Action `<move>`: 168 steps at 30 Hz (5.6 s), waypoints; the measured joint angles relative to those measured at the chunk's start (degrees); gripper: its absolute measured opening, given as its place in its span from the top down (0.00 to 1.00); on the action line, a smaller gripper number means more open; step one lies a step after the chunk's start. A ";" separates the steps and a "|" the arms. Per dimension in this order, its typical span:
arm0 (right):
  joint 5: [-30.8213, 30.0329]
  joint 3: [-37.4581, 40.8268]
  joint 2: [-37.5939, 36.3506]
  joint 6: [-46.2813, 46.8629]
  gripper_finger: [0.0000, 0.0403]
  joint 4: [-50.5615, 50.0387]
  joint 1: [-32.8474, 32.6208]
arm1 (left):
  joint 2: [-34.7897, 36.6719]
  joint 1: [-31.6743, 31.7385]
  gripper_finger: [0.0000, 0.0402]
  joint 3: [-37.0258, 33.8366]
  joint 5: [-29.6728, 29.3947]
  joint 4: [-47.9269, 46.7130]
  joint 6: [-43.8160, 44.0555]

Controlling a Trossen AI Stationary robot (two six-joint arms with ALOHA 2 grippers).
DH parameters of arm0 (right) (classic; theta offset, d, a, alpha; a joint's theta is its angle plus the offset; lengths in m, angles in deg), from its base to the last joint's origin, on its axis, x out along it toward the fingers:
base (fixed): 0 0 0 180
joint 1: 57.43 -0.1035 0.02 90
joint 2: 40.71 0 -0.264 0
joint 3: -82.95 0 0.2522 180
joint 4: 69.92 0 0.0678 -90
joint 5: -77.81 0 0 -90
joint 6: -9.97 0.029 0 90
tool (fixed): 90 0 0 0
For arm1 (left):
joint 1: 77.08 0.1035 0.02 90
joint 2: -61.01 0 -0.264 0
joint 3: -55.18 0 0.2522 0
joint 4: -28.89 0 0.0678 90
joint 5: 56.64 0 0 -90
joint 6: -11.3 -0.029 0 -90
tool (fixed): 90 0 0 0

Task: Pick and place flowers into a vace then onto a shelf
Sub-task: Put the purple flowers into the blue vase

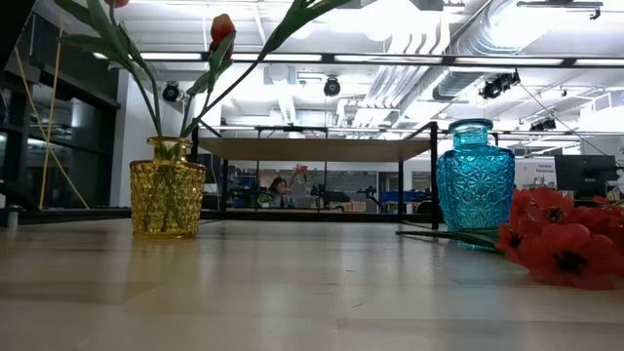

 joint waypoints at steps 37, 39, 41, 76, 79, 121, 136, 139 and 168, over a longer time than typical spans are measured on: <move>-4.63 0.00 0.17 3.72 1.00 7.08 -0.02 | 0.00 0.06 0.91 0.00 -0.70 4.27 -9.16; -8.24 0.00 0.11 5.88 1.00 8.31 -0.02 | 0.00 0.16 0.91 0.02 -3.03 4.88 -9.30; -11.60 0.04 -0.02 8.19 0.99 8.47 -0.04 | 0.00 0.22 0.91 0.02 -4.68 6.14 -10.35; -24.40 -0.04 -12.17 39.31 0.98 8.91 2.69 | -4.61 0.28 0.92 -0.07 -1.86 34.04 -28.24; -22.51 -0.04 -11.04 38.56 0.97 8.86 2.06 | -4.61 0.22 0.92 -0.07 -1.84 35.07 -29.42; -34.16 -0.04 -12.68 36.48 0.49 8.74 0.74 | -4.61 0.28 0.92 0.00 -5.12 34.25 -28.99; -34.91 -0.04 -16.52 36.68 0.49 9.41 1.51 | -4.81 -1.65 0.92 0.00 -5.33 34.42 -26.81; -34.90 -0.04 -16.52 36.68 0.49 9.41 3.23 | -5.72 -2.38 0.92 0.05 -6.08 35.04 -26.79; -33.16 0.00 -16.41 41.51 0.49 9.39 14.40 | -14.72 -4.55 0.92 0.01 -19.24 31.18 -28.69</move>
